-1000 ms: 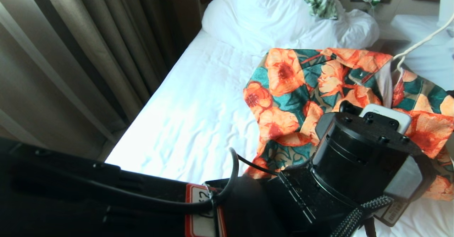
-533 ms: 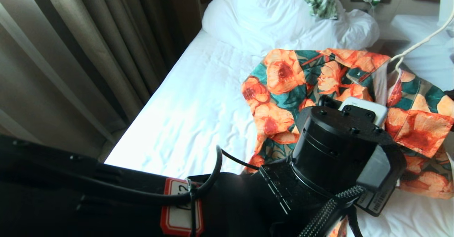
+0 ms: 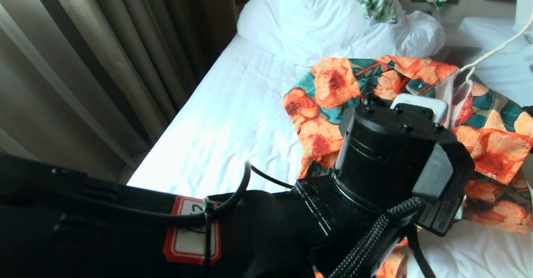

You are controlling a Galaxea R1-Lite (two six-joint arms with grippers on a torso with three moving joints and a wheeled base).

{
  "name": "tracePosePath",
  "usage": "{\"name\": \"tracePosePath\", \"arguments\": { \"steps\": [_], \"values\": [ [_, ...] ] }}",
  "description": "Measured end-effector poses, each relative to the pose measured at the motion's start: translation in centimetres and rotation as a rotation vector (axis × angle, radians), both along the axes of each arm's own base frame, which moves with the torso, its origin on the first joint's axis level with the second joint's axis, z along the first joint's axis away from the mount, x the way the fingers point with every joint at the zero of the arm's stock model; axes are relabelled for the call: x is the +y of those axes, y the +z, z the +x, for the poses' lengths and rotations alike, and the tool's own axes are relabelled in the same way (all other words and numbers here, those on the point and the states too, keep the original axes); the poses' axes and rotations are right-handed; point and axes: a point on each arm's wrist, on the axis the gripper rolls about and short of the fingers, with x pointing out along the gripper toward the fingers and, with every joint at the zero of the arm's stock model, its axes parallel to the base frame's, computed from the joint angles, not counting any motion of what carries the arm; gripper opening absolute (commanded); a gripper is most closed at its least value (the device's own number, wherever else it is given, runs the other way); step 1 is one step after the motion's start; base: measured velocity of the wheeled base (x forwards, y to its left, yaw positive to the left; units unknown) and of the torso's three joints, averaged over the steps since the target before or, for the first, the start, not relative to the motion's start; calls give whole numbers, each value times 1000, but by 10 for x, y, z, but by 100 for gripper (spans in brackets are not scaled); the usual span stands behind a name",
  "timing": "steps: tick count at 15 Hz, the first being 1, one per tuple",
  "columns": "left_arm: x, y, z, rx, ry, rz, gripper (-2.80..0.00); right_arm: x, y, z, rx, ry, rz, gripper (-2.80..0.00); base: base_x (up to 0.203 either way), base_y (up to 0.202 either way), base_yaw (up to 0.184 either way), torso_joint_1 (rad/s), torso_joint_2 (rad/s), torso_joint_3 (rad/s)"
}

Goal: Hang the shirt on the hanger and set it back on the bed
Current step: Take the clothes hanger out of the clothes

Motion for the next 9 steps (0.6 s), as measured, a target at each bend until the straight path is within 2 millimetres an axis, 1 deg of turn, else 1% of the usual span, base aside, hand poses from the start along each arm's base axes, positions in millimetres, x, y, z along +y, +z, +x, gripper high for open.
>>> {"name": "tracePosePath", "arguments": {
  "steps": [1,2,6,9],
  "values": [
    [0,8,1,-14,15,-18,-280,2,0,0,2,8,1,-280,0,0,0,0,0,0],
    [0,16,2,-33,27,-35,0,4,-1,1,4,13,1,-280,0,0,0,0,0,0],
    [-7,51,6,-150,79,-88,0,6,-1,1,6,19,1,-280,0,0,0,0,0,0],
    [-18,63,13,-241,100,-78,0,7,-1,1,6,22,1,-280,0,0,0,0,0,0]
  ]
}}
